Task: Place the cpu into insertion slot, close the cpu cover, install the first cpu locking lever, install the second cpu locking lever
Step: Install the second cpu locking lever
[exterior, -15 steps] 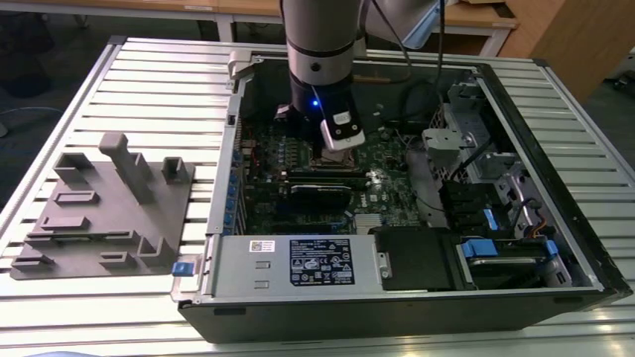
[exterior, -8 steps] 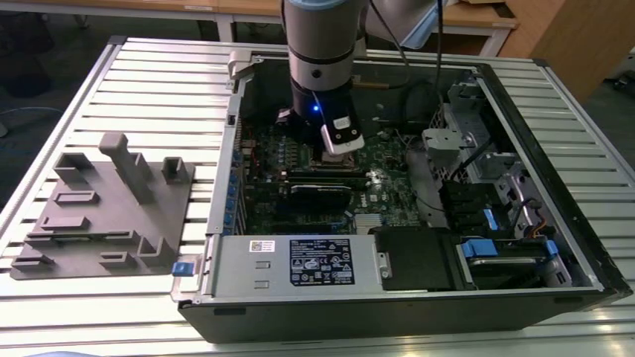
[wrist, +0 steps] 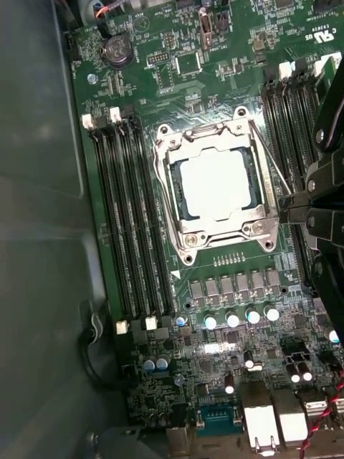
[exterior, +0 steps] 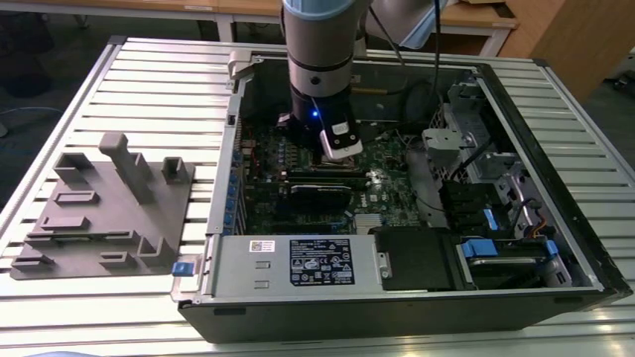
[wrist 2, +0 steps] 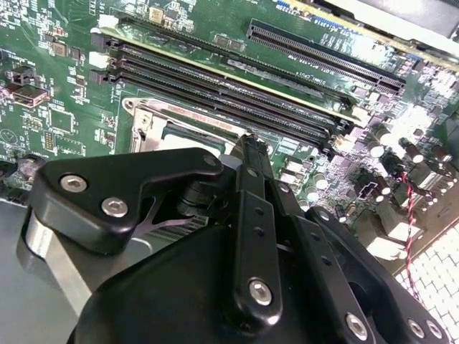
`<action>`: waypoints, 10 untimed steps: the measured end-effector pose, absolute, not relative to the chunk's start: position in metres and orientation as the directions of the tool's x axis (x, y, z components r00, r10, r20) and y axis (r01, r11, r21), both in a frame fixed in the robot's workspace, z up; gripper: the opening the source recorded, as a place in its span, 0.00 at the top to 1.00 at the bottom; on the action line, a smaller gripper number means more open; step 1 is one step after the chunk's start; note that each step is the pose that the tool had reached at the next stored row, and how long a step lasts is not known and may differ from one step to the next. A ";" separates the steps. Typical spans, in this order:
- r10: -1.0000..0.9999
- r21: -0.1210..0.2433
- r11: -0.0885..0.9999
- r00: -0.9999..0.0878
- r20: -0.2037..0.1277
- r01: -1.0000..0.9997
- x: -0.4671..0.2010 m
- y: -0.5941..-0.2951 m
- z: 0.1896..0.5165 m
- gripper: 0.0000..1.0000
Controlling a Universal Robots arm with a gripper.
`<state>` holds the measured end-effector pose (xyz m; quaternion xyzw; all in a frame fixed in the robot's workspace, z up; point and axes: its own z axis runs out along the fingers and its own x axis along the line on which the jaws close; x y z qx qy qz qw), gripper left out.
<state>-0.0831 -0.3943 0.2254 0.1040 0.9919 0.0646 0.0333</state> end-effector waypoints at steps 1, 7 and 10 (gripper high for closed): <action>0.211 0.136 0.970 -0.976 -0.053 0.202 -0.084 -0.394 0.225 0.89; 0.211 0.154 0.967 -0.976 -0.049 0.202 -0.093 -0.394 0.221 0.89; 0.211 0.158 0.967 -0.976 -0.048 0.202 -0.094 -0.394 0.216 0.89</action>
